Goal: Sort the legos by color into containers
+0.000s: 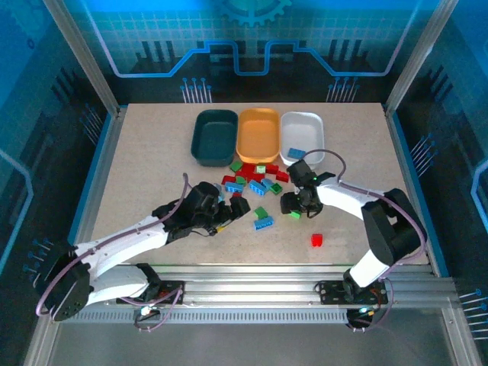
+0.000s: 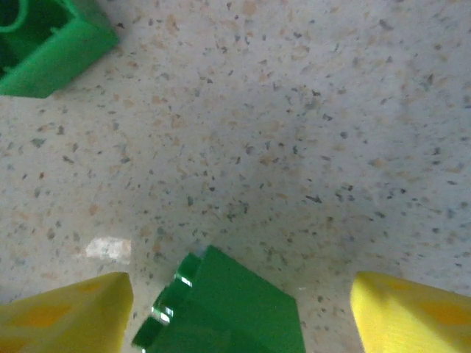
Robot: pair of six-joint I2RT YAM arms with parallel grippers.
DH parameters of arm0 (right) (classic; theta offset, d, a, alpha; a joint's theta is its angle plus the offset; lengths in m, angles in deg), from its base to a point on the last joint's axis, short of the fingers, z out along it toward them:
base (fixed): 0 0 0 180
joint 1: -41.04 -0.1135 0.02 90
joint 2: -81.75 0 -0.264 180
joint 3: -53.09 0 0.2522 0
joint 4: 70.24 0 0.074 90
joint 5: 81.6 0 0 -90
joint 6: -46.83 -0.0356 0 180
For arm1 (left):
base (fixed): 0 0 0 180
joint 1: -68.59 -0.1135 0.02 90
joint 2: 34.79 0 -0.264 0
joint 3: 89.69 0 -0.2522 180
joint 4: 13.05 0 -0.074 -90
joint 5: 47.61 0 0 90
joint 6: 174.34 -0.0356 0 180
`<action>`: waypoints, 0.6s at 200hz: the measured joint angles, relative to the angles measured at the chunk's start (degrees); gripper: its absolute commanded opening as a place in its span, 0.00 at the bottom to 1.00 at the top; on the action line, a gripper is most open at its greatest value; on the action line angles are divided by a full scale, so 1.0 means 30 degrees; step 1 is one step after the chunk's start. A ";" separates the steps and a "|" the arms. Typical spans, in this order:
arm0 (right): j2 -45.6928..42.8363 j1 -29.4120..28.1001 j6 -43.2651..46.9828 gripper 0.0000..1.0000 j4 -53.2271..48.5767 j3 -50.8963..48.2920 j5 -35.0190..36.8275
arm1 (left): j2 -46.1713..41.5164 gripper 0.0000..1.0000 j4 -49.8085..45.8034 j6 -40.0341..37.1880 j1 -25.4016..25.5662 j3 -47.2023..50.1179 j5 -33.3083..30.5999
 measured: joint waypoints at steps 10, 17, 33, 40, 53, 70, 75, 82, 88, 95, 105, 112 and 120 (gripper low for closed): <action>0.0255 -0.0211 -0.0175 0.67 0.0066 0.0000 0.0066 | -0.0430 0.99 -0.0219 -0.0007 0.0000 0.0051 -0.0182; 0.0342 -0.0393 -0.0328 0.65 0.0066 0.0000 0.0233 | -0.0780 0.99 -0.0335 -0.0015 0.0000 0.0131 -0.0335; 0.0350 -0.0809 -0.0831 0.57 0.0058 0.0000 0.0576 | -0.1566 0.99 -0.0670 -0.0022 0.0000 0.0386 -0.0678; 0.0350 -0.1027 -0.1035 0.53 0.0029 0.0000 0.0721 | -0.1872 0.99 -0.0765 -0.0022 0.0000 0.0517 -0.0831; 0.0328 -0.1413 -0.1348 0.47 -0.0022 0.0000 0.1158 | -0.2390 0.99 -0.0860 -0.0022 0.0000 0.0860 -0.1100; 0.0036 -0.1785 -0.1639 0.43 -0.0277 -0.0029 0.1690 | -0.2769 0.99 -0.0903 -0.0029 0.0000 0.1260 -0.1319; -0.0146 -0.1872 -0.1770 0.43 -0.0364 -0.0058 0.1829 | -0.2812 0.99 -0.0933 -0.0036 0.0000 0.1348 -0.1370; -0.0597 -0.1989 -0.1865 0.43 -0.0539 -0.0087 0.2091 | -0.2827 0.99 -0.0991 -0.0036 0.0000 0.1406 -0.1370; -0.1042 -0.2047 -0.1938 0.43 -0.0736 -0.0087 0.2266 | -0.2827 0.99 -0.1027 -0.0058 0.0000 0.1413 -0.1370; -0.1654 -0.2113 -0.1996 0.43 -0.0896 -0.0080 0.2506 | -0.2834 0.99 -0.1035 -0.0102 -0.0022 0.1413 -0.1362; -0.2594 -0.2127 -0.2033 0.43 -0.1239 0.0044 0.2798 | -0.2863 0.99 -0.1027 -0.0211 -0.0080 0.1406 -0.1362; -0.3140 -0.2127 -0.2033 0.43 -0.1603 0.0335 0.3024 | -0.2878 0.99 -0.1027 -0.0335 -0.0189 0.1406 -0.1341; -0.3548 -0.2113 -0.1953 0.43 -0.1902 0.0889 0.3235 | -0.2885 0.99 -0.1035 -0.0561 -0.0408 0.1384 -0.1231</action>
